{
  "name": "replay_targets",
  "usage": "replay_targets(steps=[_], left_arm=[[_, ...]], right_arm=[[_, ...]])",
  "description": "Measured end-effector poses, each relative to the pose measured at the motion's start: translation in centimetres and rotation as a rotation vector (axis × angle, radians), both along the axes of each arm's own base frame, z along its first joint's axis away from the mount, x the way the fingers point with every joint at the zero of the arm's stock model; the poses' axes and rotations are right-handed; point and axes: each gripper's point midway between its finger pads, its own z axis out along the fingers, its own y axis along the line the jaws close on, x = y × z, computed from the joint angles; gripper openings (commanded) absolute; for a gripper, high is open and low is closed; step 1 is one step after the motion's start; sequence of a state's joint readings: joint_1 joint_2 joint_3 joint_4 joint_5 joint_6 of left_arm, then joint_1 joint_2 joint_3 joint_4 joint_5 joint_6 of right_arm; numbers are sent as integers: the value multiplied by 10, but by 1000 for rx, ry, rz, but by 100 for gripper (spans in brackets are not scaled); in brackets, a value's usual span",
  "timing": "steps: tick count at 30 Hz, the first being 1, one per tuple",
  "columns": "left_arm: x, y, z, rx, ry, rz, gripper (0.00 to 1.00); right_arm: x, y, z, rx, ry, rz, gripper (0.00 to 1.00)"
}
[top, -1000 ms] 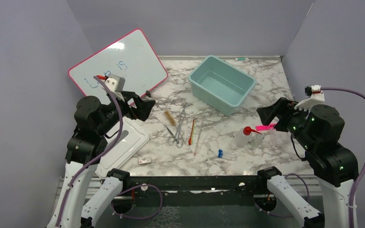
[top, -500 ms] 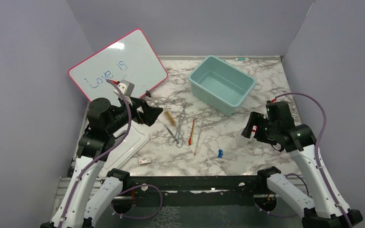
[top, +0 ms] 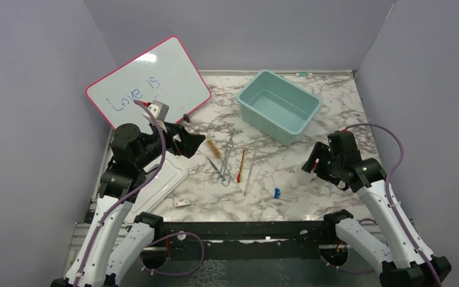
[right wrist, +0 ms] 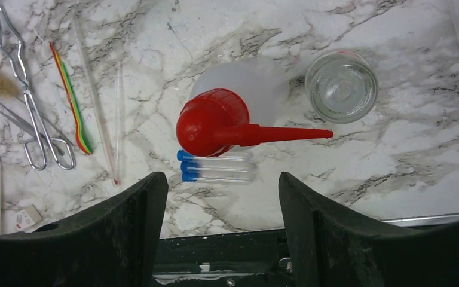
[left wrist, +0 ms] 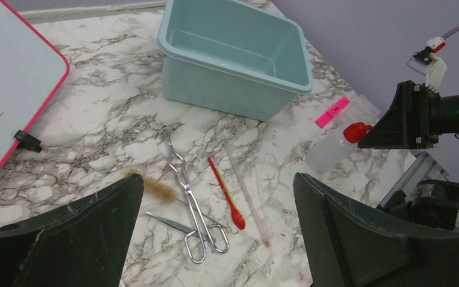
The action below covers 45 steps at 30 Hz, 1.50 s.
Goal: Organize the chemistry lab equipment
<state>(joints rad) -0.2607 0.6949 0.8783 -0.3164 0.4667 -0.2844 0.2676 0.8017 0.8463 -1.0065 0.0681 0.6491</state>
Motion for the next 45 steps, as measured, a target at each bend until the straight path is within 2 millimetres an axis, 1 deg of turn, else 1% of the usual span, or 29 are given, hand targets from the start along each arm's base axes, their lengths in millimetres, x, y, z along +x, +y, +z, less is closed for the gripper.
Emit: replay_targets(steps=[3, 8, 10, 15, 17, 20, 21, 23, 26, 28, 33, 35, 36, 38, 41, 45], left_arm=[[2, 0, -3, 0, 10, 4, 99], [5, -1, -6, 0, 23, 6, 99], [6, -1, -6, 1, 23, 8, 99], [6, 0, -6, 1, 21, 12, 99], [7, 0, -8, 2, 23, 15, 99], [8, 1, -10, 4, 27, 22, 99], [8, 1, -11, 5, 28, 25, 99], [9, 2, -12, 7, 30, 31, 99], [10, 3, -14, 8, 33, 37, 99], [10, 3, -13, 9, 32, 39, 99], [12, 4, -16, 11, 37, 49, 99], [12, 5, -17, 12, 38, 51, 99], [12, 5, -17, 12, 38, 53, 99], [12, 5, -18, 13, 40, 56, 99], [13, 5, -19, 11, 47, 58, 99], [13, 5, -20, 4, 56, 59, 99]], right_arm=[[3, 0, -10, 5, 11, -24, 74], [19, 0, -11, -3, -15, -46, 74], [25, 0, -13, -14, -15, -54, 72], [36, -4, -19, -48, -11, -68, 61], [39, -5, -20, -59, -16, -65, 53], [43, -6, -20, -77, -19, -51, 47], [44, -6, -20, -83, -20, -45, 46], [46, -6, -19, -92, -24, -35, 47], [47, -7, -19, -103, -26, -21, 56], [47, -7, -19, -110, -24, -13, 57], [47, -9, -23, -136, -8, 4, 35], [50, -10, -18, -144, -20, 7, 26], [50, -10, -16, -147, -21, 10, 23], [51, -11, -14, -156, -22, 15, 20], [51, -11, -7, -167, -28, 23, 20], [56, -13, 13, -180, -65, 28, 20]])
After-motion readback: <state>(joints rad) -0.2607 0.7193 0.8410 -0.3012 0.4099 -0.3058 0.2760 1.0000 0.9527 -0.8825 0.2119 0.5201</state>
